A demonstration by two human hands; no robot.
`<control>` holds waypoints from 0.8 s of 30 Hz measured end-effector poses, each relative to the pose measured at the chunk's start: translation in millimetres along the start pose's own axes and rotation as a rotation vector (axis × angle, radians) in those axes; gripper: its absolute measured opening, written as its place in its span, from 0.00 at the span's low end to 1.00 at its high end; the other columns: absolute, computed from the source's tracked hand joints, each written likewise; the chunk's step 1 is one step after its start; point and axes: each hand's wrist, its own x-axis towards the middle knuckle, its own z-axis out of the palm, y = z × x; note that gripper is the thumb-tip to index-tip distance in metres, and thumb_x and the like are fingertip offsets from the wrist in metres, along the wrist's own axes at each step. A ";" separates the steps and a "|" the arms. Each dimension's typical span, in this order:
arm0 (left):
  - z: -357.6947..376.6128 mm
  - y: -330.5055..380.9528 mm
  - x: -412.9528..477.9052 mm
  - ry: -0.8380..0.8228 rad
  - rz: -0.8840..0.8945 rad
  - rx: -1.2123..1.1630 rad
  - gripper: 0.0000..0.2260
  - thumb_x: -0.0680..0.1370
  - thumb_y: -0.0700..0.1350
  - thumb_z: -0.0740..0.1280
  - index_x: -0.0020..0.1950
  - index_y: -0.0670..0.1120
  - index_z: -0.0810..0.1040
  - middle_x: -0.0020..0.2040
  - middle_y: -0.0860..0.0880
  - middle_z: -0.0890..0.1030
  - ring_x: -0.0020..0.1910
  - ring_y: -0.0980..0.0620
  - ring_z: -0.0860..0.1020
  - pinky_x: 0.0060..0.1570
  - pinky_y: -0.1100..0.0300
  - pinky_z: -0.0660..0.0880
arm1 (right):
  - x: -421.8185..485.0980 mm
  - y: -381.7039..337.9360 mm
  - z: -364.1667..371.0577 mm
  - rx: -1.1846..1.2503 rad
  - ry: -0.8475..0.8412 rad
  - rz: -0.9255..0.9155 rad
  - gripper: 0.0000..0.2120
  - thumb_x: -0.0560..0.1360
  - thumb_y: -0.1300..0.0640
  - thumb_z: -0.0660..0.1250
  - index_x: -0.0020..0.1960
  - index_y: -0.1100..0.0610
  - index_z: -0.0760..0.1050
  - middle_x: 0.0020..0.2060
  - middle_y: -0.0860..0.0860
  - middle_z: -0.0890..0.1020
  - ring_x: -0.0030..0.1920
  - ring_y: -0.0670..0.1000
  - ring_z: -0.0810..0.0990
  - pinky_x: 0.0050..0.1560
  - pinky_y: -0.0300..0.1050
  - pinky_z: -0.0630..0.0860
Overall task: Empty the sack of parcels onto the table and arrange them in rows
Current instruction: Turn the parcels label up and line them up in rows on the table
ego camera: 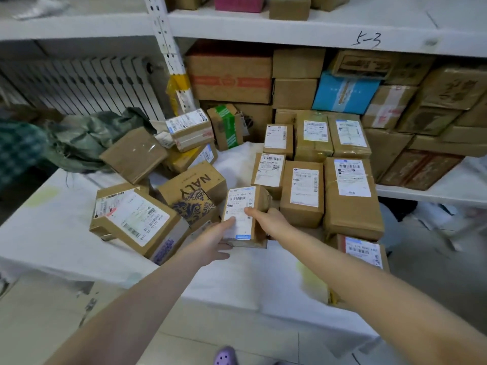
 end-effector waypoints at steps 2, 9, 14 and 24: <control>3.3 3.8 7.2 0.007 0.008 -0.071 0.16 0.80 0.52 0.64 0.64 0.46 0.72 0.56 0.42 0.78 0.53 0.45 0.76 0.59 0.51 0.71 | 4.9 -3.7 2.3 -0.051 0.017 0.009 0.26 0.76 0.42 0.64 0.67 0.58 0.72 0.62 0.54 0.80 0.59 0.54 0.78 0.62 0.50 0.74; 20.1 14.6 57.2 -0.007 0.196 -0.088 0.17 0.75 0.26 0.57 0.57 0.39 0.78 0.57 0.34 0.80 0.50 0.41 0.79 0.45 0.56 0.74 | 16.3 -0.8 9.4 -0.370 0.183 -0.100 0.26 0.75 0.56 0.65 0.71 0.58 0.66 0.65 0.57 0.75 0.64 0.58 0.75 0.58 0.43 0.72; 36.9 28.3 66.8 -0.081 0.232 -0.005 0.18 0.75 0.25 0.54 0.54 0.40 0.78 0.50 0.40 0.82 0.46 0.42 0.80 0.43 0.55 0.79 | 19.0 5.2 7.1 -0.848 0.071 -0.131 0.19 0.76 0.63 0.61 0.66 0.61 0.72 0.65 0.58 0.68 0.66 0.58 0.71 0.65 0.46 0.69; 1.8 86.6 -18.1 0.140 0.657 0.919 0.18 0.75 0.39 0.64 0.64 0.47 0.75 0.59 0.47 0.78 0.59 0.45 0.76 0.56 0.56 0.74 | 23.6 -35.2 13.1 -1.028 0.099 -0.280 0.17 0.73 0.62 0.63 0.62 0.54 0.73 0.58 0.55 0.78 0.56 0.58 0.78 0.43 0.45 0.71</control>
